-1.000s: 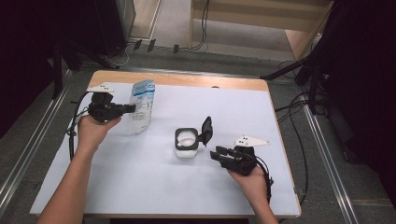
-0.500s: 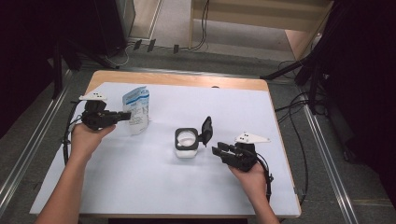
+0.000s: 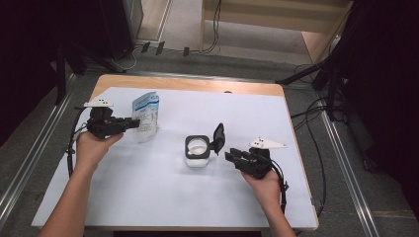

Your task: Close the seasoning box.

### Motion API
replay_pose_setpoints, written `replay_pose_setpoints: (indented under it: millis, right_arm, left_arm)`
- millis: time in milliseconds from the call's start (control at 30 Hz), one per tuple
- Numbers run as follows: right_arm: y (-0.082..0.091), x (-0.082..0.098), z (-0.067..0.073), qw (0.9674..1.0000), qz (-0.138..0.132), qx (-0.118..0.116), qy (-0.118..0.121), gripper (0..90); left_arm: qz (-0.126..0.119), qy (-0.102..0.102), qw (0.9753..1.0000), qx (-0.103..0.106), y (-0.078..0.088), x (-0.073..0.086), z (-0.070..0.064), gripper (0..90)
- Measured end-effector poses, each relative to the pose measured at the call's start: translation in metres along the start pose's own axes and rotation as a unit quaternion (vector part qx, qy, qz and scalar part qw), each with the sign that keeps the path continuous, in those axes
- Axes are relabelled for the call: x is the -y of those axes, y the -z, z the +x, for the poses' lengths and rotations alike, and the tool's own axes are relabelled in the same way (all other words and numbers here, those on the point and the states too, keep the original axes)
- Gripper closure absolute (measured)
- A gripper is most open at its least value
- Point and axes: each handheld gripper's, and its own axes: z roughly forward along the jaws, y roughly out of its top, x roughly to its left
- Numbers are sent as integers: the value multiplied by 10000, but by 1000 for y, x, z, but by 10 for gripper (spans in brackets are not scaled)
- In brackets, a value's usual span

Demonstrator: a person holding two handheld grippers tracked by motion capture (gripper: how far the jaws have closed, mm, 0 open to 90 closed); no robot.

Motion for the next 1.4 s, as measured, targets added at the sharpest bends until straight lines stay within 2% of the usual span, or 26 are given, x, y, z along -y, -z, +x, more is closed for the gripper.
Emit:
replay_pose_setpoints:
  millis: [467, 700, 900, 1033, 1400]
  right_arm:
    - [-2, 0, -2, 10000, 62, 17, 1, 702]
    - [-2, -1, -3, 10000, 46, 39, 7, 710]
    - [0, -5, -4, 10000, -14, 10, -46, 786]
    - [0, -9, -5, 9999, -14, -58, -87, 862]
    - [-3, -20, -3, 9999, -49, -143, -77, 899]
  left_arm:
    - [-79, -71, 9999, -7, 1, -2, -3, 626]
    - [49, -173, 9998, 25, 0, -3, -8, 563]
    - [185, -220, 9996, 39, 1, -3, -11, 470]
    - [210, -271, 9994, 12, 5, -1, -14, 445]
    - [191, -221, 9996, -58, 16, 10, -13, 430]
